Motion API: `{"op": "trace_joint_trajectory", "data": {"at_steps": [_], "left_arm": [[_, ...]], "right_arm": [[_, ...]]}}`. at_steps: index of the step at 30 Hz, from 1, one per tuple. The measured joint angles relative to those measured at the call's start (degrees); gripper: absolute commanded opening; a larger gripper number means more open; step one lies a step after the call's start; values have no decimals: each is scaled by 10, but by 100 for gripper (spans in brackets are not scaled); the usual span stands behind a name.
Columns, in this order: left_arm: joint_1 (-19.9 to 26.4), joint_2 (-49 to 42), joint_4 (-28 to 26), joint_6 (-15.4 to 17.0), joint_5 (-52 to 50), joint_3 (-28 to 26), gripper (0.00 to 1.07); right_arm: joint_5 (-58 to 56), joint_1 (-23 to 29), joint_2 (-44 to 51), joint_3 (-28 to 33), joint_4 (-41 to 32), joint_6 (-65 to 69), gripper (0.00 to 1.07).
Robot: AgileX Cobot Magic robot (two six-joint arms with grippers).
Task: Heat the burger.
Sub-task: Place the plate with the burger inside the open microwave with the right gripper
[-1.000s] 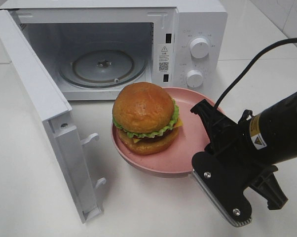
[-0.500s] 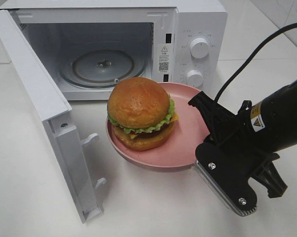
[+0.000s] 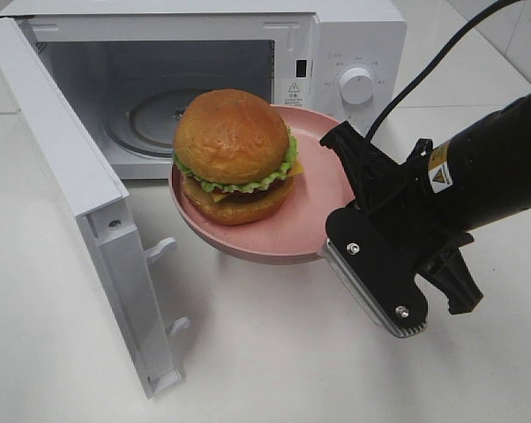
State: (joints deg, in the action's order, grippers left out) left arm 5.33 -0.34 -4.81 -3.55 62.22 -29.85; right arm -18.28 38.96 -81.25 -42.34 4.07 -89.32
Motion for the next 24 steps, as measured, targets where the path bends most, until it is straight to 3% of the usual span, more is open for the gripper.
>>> {"op": "trace_joint_trajectory", "data": {"at_steps": [24], "left_arm": [[0,0,0,0,0,0,100]], "right_arm": [[-10,4,-115,-112,-15,10,0]]}}
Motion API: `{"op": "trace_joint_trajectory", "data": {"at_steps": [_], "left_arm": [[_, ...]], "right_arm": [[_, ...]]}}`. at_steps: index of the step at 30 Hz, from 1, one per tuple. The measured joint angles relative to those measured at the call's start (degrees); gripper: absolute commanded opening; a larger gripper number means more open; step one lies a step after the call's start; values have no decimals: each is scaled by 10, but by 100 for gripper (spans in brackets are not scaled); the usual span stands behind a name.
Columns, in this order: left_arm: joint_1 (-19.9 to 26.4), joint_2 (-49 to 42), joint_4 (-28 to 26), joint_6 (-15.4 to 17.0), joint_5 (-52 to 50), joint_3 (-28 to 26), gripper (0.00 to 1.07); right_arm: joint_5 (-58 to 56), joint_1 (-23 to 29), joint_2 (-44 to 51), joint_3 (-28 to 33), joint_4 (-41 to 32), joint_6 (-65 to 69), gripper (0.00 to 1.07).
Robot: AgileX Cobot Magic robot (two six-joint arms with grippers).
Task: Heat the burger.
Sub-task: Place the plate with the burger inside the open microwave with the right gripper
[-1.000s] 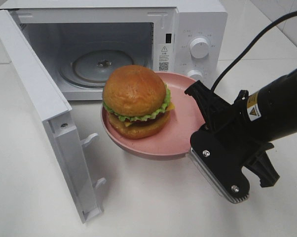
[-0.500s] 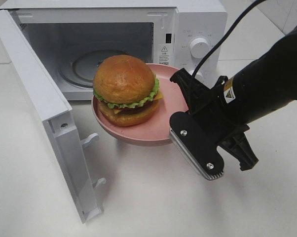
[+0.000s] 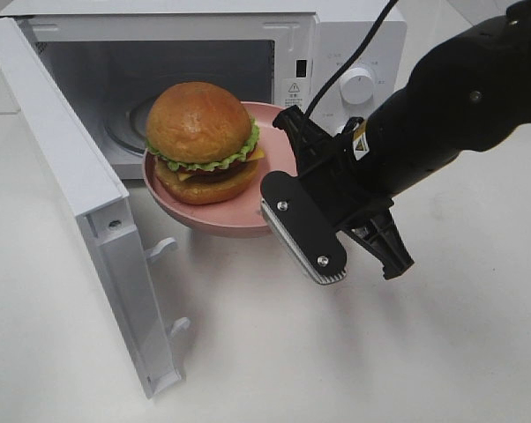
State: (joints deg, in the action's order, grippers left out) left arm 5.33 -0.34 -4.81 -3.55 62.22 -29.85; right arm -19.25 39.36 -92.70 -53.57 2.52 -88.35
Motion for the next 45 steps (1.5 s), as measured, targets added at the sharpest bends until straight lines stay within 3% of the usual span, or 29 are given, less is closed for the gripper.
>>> {"op": "trace_joint_trajectory", "data": {"at_steps": [23,45], "left_arm": [[0,0,0,0,0,0,100],[0,0,0,0,0,0,100]], "right_arm": [[-52,0,-112,-133,-1,4,0],[-109,5,-229,-316,45,89,0]]}}
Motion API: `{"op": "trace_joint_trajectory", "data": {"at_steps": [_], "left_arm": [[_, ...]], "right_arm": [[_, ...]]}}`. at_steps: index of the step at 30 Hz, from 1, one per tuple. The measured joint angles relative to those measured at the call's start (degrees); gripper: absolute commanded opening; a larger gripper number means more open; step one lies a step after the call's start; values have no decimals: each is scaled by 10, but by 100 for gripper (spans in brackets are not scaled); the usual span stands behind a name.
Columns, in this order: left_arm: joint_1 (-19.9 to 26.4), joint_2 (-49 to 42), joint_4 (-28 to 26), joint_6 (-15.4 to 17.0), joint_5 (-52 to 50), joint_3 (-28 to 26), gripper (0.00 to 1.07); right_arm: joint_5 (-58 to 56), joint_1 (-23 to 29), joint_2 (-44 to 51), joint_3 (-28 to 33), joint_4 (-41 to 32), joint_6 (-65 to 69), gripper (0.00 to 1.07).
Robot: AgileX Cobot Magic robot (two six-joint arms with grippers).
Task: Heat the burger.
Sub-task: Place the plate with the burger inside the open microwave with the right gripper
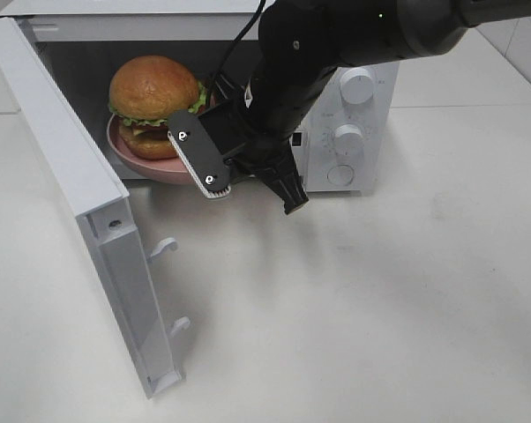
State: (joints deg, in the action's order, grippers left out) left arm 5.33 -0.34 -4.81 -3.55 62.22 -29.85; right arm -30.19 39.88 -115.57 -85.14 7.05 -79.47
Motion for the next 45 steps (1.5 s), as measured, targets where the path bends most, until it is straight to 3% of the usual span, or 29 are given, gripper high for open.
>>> {"op": "trace_joint_trajectory", "data": {"at_steps": [33,40,45], "left_arm": [[0,0,0,0,0,0,100],[0,0,0,0,0,0,100],[0,0,0,0,0,0,100]], "right_arm": [[-68,-3,-193,-277,46,91,1],[-68,-5,-216,-304,46,91,3],[-64,-7,-224,-309,46,91,11]]}}
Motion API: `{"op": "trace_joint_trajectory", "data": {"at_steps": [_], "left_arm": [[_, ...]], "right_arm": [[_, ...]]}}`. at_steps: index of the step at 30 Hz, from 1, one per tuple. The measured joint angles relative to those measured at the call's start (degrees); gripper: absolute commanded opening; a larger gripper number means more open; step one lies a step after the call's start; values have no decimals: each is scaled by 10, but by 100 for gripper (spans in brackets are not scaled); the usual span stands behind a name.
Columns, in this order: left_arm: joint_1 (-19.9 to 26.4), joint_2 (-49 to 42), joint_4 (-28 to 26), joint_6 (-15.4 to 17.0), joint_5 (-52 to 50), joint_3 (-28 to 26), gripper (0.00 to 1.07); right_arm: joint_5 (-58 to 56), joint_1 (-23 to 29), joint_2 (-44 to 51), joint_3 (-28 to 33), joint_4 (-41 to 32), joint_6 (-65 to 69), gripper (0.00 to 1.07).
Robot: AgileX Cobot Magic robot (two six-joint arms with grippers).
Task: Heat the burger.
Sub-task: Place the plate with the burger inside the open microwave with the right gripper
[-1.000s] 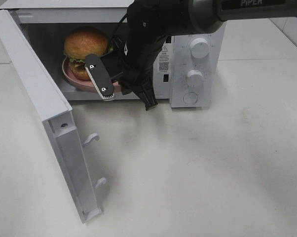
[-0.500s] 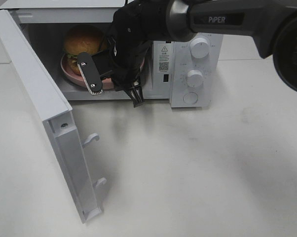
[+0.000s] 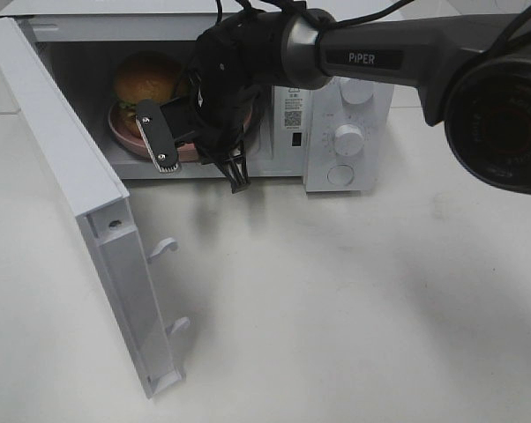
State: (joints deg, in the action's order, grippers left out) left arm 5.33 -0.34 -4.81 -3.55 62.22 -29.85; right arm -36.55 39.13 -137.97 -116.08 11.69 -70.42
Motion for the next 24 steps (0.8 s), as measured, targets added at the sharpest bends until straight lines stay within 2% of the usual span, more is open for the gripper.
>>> {"op": "trace_joint_trajectory", "data": {"at_steps": [1,3,5,8,10,21,24], "left_arm": [[0,0,0,0,0,0,100],[0,0,0,0,0,0,100],[0,0,0,0,0,0,100],[0,0,0,0,0,0,100],[0,0,0,0,0,0,100],[0,0,0,0,0,0,100],[0,0,0,0,0,0,100]], "right_arm": [[6,-1,0,-2,0,0,16],[13,-2,0,-3,1,0,19],[23,-3,0,-5,2,0,34],[23,-4,0,-5,3,0,37],[23,-4,0,-6,3,3,48],[25,-4,5,-2,-17,28,57],[37,-4,20,21,-25,29,62]]}}
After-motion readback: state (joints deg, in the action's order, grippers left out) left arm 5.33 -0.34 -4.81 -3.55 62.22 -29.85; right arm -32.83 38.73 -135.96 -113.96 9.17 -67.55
